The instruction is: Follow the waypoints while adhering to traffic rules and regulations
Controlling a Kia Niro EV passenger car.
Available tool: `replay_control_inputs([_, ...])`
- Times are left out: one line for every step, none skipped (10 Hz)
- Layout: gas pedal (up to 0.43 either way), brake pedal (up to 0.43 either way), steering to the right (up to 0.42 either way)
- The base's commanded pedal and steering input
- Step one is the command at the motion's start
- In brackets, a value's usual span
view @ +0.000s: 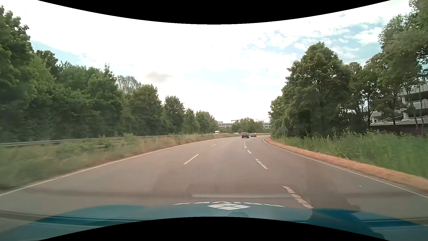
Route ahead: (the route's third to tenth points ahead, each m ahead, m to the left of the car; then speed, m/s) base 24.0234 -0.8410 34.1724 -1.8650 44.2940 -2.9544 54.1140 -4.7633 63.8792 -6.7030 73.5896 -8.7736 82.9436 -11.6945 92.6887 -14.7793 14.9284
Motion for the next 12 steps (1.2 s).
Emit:
replay_control_inputs([0.220,0.000,0.011])
replay_control_inputs([0.220,0.000,0.011])
replay_control_inputs([0.220,0.000,0.012])
replay_control_inputs([0.220,0.000,0.012])
replay_control_inputs([0.220,0.000,0.015])
replay_control_inputs([0.220,0.000,0.019])
replay_control_inputs([0.220,0.000,0.020])
replay_control_inputs([0.220,0.000,0.020])
replay_control_inputs([0.209,0.000,0.020])
replay_control_inputs([0.209,0.000,0.020])
replay_control_inputs([0.209,0.000,0.020])
replay_control_inputs([0.209,0.000,0.020])
